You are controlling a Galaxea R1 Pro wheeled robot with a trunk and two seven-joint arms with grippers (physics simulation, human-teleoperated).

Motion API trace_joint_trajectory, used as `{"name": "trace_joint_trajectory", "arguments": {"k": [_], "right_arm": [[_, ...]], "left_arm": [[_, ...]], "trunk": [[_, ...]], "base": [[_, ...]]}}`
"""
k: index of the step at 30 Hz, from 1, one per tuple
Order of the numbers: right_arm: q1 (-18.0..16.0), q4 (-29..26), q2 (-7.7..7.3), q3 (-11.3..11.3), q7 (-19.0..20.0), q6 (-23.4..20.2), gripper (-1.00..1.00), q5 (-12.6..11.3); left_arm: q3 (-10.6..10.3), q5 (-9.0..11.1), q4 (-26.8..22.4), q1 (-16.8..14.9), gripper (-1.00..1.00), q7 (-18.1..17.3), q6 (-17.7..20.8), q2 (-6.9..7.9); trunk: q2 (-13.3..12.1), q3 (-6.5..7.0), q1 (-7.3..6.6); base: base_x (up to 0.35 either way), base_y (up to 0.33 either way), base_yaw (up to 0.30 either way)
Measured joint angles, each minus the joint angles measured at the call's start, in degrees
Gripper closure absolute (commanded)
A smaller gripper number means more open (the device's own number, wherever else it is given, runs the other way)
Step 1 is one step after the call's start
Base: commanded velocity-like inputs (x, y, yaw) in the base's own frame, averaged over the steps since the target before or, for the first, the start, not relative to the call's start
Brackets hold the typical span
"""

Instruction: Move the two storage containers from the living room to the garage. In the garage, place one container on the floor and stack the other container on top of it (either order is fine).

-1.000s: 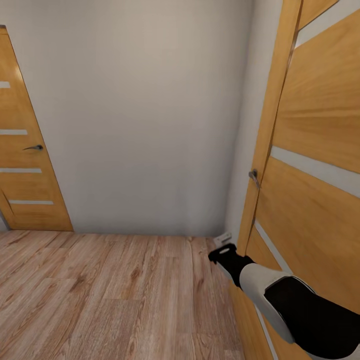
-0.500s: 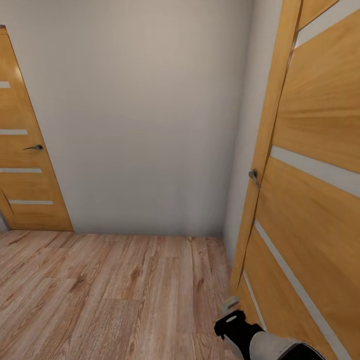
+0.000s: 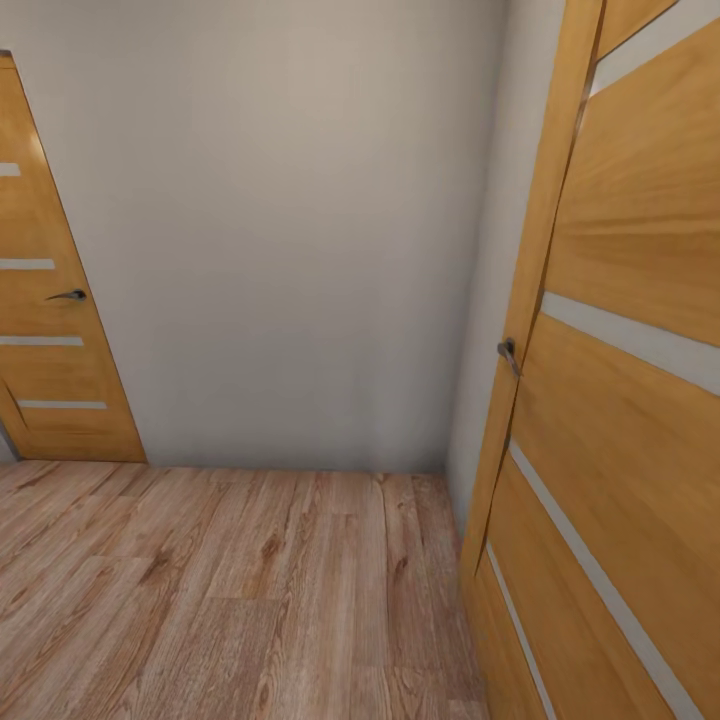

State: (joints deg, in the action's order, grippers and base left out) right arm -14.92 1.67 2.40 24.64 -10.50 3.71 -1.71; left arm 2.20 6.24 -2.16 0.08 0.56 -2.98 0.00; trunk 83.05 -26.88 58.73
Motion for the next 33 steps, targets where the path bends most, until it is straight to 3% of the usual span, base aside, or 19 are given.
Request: {"name": "trace_joint_trajectory", "arguments": {"k": [13, 22, 33], "right_arm": [[4.0, 0.0, -2.09, 0.0, 0.8, 1.1, -1.0, -0.2], [4.6, 0.0, -2.19, 0.2, 0.8, 0.6, -1.0, -0.1], [4.6, 0.0, -1.57, 0.1, 0.8, 0.2, -1.0, -0.1]], "left_arm": [[-0.1, 0.0, 0.0, 0.0, -1.0, 0.0, 0.0, 0.11], [-0.1, -0.1, 0.0, 0.0, -1.0, 0.0, 0.0, 0.12], [-0.1, 0.0, 0.0, 0.0, -1.0, 0.0, 0.0, 0.26]], "trunk": [[0.0, 0.0, 0.0], [0.0, 0.0, -0.01], [0.0, 0.0, -0.03]], "base": [[0.0, 0.0, 0.0], [0.025, 0.0, 0.0], [0.283, 0.0, 0.0]]}}
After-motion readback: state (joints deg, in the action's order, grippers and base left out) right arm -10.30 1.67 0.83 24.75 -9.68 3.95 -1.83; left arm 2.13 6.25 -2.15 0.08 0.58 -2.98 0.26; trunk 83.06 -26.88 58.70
